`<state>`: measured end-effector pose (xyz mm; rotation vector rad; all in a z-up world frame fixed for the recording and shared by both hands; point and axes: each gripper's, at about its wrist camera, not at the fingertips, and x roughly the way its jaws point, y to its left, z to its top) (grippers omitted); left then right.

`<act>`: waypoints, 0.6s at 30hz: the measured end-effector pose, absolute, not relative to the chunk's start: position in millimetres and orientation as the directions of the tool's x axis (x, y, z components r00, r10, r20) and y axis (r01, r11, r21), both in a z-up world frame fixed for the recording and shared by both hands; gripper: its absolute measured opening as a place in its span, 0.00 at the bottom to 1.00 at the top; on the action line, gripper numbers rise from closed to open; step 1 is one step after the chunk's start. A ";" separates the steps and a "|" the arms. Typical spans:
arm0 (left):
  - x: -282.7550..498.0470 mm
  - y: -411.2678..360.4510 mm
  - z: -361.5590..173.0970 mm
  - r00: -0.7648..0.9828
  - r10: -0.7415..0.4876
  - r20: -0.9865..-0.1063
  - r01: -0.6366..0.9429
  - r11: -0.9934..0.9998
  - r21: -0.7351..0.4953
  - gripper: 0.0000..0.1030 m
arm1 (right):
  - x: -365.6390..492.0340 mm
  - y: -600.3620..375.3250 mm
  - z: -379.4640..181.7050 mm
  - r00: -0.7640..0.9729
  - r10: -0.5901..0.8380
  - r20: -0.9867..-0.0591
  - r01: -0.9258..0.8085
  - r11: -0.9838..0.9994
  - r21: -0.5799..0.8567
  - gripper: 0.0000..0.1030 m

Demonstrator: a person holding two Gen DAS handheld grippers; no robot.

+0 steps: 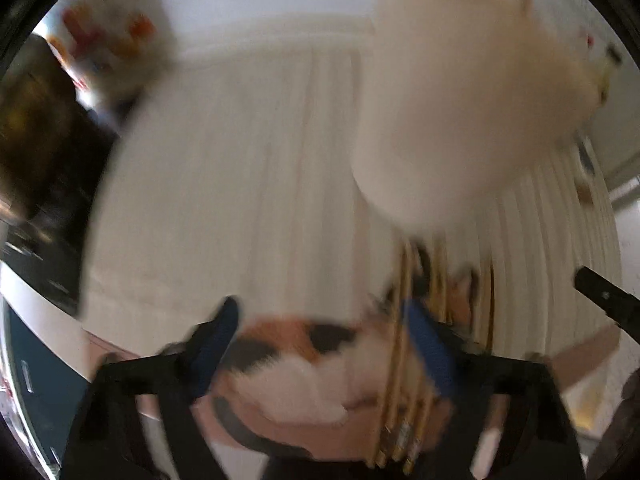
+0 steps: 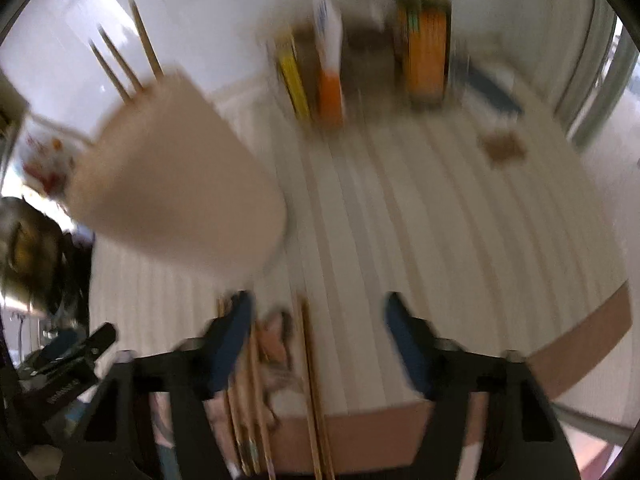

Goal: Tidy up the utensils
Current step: 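Lower both tools to another chopstick and close both grippers on it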

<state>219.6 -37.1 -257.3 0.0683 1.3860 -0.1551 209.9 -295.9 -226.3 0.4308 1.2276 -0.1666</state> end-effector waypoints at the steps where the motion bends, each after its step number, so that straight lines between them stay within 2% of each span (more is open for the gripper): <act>1: 216.0 -41.2 -270.3 0.133 -0.089 -0.987 0.155 0.986 -0.068 0.47 | 207.2 -296.0 -236.3 0.312 0.118 -0.943 0.357 0.905 0.231 0.46; 3: 207.4 -51.4 -293.8 0.068 -0.118 -0.991 0.171 0.980 -0.105 0.33 | 199.7 -297.8 -259.5 0.257 0.136 -0.957 0.378 0.897 0.229 0.42; 5: 200.8 -61.1 -309.8 0.032 -0.119 -0.992 0.189 0.976 -0.111 0.32 | 192.3 -297.1 -272.1 0.228 0.136 -0.964 0.378 0.900 0.216 0.38; 8: 193.4 -72.9 -328.3 -0.007 -0.110 -0.994 0.211 0.971 -0.109 0.27 | 183.2 -294.2 -285.2 0.195 0.130 -0.972 0.374 0.906 0.196 0.38; 11: 191.8 -79.3 -329.8 0.020 -0.110 -0.994 0.230 0.968 -0.103 0.23 | 179.3 -291.2 -294.3 0.165 0.117 -0.979 0.366 0.915 0.171 0.38; 12: 190.0 -83.8 -329.8 0.020 -0.109 -0.994 0.235 0.967 -0.101 0.17 | 178.7 -290.3 -298.0 0.153 0.119 -0.981 0.365 0.916 0.168 0.38; 13: 189.3 -86.2 -329.8 0.023 -0.107 -0.994 0.240 0.966 -0.098 0.05 | 178.7 -289.9 -301.4 0.144 0.123 -0.982 0.362 0.917 0.168 0.38; 18: 187.1 -87.5 -331.8 0.019 -0.096 -0.995 0.235 0.968 -0.089 0.04 | 177.4 -281.5 -323.9 0.076 0.143 -0.987 0.332 0.929 0.160 0.37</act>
